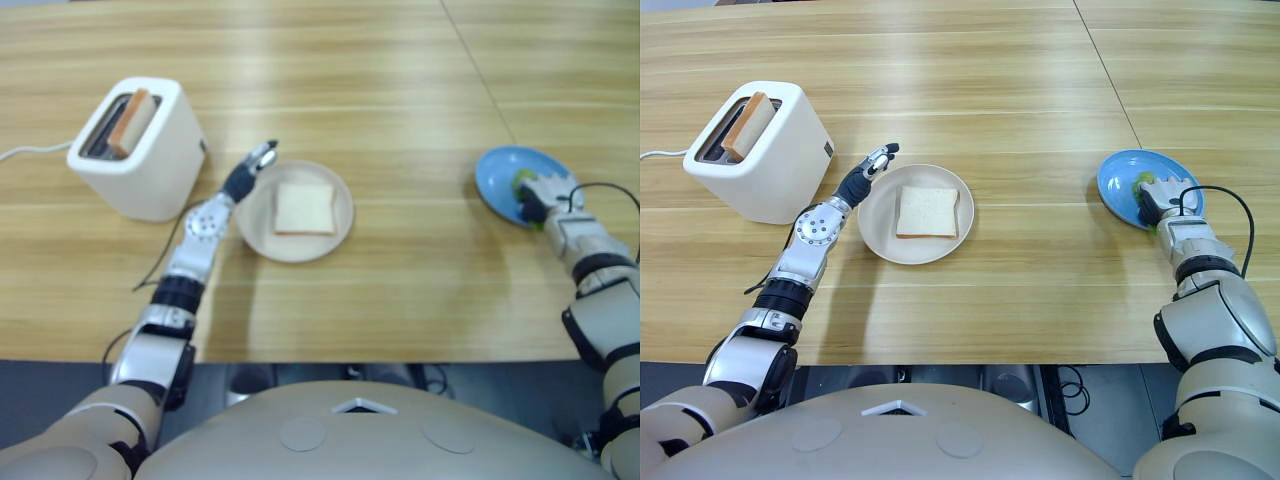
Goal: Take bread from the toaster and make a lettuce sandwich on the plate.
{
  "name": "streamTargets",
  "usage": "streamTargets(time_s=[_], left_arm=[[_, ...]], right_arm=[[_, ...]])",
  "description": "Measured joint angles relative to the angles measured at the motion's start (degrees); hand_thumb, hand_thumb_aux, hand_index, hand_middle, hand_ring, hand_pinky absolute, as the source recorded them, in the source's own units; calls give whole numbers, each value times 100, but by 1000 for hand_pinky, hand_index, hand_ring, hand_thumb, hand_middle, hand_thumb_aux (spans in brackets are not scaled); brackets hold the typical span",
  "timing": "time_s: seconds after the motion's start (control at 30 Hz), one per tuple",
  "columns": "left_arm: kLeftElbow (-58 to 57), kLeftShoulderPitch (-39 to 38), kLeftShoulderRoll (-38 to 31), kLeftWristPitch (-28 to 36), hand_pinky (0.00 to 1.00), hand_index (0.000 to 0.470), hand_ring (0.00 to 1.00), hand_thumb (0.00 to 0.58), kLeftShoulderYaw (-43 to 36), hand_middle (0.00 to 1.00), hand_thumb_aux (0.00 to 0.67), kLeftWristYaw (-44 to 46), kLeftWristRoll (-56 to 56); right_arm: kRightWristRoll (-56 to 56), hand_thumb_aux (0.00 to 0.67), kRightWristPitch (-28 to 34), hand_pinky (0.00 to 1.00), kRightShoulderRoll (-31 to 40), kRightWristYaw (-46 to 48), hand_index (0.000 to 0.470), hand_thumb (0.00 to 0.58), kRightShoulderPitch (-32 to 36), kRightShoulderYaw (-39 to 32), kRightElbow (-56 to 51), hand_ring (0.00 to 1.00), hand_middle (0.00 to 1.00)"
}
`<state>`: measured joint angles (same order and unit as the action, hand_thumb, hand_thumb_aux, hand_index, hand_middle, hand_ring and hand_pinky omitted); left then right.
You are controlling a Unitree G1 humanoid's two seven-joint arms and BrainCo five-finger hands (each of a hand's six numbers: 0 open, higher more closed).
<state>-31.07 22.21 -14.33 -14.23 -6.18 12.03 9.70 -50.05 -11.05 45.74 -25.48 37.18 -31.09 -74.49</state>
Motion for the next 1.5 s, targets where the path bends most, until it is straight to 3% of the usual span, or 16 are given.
streamTargets(time_s=[0.1, 0.3, 0.43, 0.53, 0.7, 0.97, 1.07, 1.2, 1.5], left_arm=[[0, 2, 3, -1, 0, 0, 0, 0, 52, 0, 0, -74, -81], [-107, 75, 16, 3, 0, 0, 0, 0, 499, 0, 0, -331, -389], [-305, 181, 22, -1, 0, 0, 0, 0, 697, 0, 0, -445, -545], [-477, 210, 75, -31, 0, 0, 0, 0, 745, 0, 0, -466, -594], [-790, 280, 141, -103, 0, 0, 0, 0, 824, 0, 0, -511, -659], [-1082, 381, 184, -222, 0, 0, 0, 0, 883, 0, 0, -565, -703], [-1144, 380, 234, -225, 0, 0, 0, 0, 865, 0, 0, -567, -700], [-1181, 385, 258, -234, 0, 0, 0, 0, 859, 0, 0, -567, -700], [-1270, 401, 264, -248, 0, 0, 0, 0, 859, 0, 0, -577, -697]], right_arm=[[55, 670, -137, 1000, 196, -277, 460, 580, -55, 75, 500, 1000, 1000], [112, 670, 171, 1000, 551, -43, 460, 580, -928, 669, 3975, 1000, 1000], [-23, 670, 500, 1000, 117, 541, 460, 580, -1042, 736, 5710, 1000, 1000], [-242, 670, 630, 1000, -551, 952, 460, 580, -941, 600, 6289, 1000, 1000], [-648, 670, 657, 1000, -1728, 1283, 460, 580, -606, 27, 6238, 1000, 1000], [-1012, 670, 351, 1000, -2934, 900, 460, 580, -11, -808, 3777, 1000, 1000], [-1020, 670, 204, 1000, -2966, 737, 460, 580, -31, -980, 3217, 1000, 1000], [-1012, 670, 112, 1000, -2747, 656, 460, 580, -160, -983, 3328, 1000, 1000], [-987, 670, 87, 1000, -2283, 986, 460, 580, -609, -853, 4767, 1000, 1000]])
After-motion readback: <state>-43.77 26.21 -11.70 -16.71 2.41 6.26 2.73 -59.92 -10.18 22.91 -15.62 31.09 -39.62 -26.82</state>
